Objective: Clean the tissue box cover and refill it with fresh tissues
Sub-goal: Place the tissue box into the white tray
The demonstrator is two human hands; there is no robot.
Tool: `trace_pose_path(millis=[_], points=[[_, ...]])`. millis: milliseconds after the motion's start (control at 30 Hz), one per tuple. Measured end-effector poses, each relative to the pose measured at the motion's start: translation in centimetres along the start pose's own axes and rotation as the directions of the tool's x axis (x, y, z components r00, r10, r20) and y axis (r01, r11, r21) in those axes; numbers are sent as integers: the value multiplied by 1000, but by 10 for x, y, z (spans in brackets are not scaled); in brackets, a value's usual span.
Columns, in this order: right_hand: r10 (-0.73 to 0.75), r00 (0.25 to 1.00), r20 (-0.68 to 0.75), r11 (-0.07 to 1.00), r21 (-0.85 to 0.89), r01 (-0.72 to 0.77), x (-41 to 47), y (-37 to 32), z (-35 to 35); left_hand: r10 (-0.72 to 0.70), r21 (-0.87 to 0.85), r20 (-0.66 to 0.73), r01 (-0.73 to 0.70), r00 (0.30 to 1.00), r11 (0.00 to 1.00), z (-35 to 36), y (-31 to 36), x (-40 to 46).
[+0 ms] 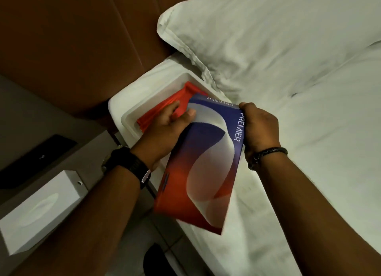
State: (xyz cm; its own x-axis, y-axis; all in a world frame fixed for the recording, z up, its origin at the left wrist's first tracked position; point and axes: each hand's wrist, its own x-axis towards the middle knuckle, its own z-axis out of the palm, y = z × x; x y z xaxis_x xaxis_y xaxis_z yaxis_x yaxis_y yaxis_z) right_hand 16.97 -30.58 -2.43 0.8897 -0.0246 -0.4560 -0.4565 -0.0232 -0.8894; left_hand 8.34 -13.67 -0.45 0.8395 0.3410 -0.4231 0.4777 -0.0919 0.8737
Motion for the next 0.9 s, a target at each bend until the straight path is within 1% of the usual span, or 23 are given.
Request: trace_pose_path(millis=[67, 100, 133, 167, 200, 233, 267, 300, 367, 433, 467, 533, 600, 667, 733, 800, 900], points=[[-24, 993, -115, 1000, 14, 26, 9, 4, 3, 73, 195, -25, -67, 997, 978, 0, -4, -10], [-31, 985, -169, 999, 17, 35, 13, 6, 3, 91, 317, -10, -83, 996, 945, 3, -7, -22], [-37, 976, -213, 999, 23, 43, 16, 9, 4, 84, 451, 6, -78, 996, 889, 7, -9, -35], [-37, 969, -243, 998, 32, 46, 19, 12, 5, 76, 593, 8, -66, 997, 802, 13, -11, -48], [-32, 967, -253, 998, 44, 45, 21, 16, 6, 82, 719, 0, -57, 997, 692, 18, -15, -57], [-21, 967, -253, 997, 64, 38, 21, 18, 7, 91, 804, -13, -44, 996, 593, 24, -17, -61], [-10, 969, -245, 996, 81, 31, 22, 20, 8, 92, 844, -27, -27, 995, 536, 29, -18, -61], [-8, 972, -233, 997, 76, 26, 21, 20, 8, 91, 860, -32, -19, 995, 511, 34, -17, -58], [-31, 977, -213, 999, 16, 35, 22, 19, 7, 116, 869, -13, -46, 993, 492, 38, -14, -47], [-124, 970, -211, 992, -55, 115, 23, 18, 2, 177, 874, 18, -101, 984, 475, 33, -13, -35], [-201, 958, -204, 977, -115, 180, 24, 18, -1, 207, 877, 37, -131, 978, 462, 28, -13, -30], [-346, 930, -128, 909, -292, 298, 25, 16, -9, 252, 879, 77, -185, 965, 440, 19, -13, -18], [-445, 896, -9, 793, -469, 389, 26, 10, -17, 267, 875, 107, -219, 958, 432, 14, -13, -8], [-479, 874, 78, 704, -561, 436, 29, 8, -23, 277, 876, 138, -248, 951, 414, 14, -17, 0], [-494, 859, 132, 642, -611, 463, 34, 10, -28, 295, 880, 163, -274, 941, 388, 16, -23, 4], [-496, 853, 160, 615, -629, 476, 35, 14, -29, 295, 879, 155, -268, 943, 395, 18, -32, 0], [-483, 856, 183, 605, -637, 477, 34, 23, -29, 272, 877, 130, -239, 954, 417, 21, -43, -12]])
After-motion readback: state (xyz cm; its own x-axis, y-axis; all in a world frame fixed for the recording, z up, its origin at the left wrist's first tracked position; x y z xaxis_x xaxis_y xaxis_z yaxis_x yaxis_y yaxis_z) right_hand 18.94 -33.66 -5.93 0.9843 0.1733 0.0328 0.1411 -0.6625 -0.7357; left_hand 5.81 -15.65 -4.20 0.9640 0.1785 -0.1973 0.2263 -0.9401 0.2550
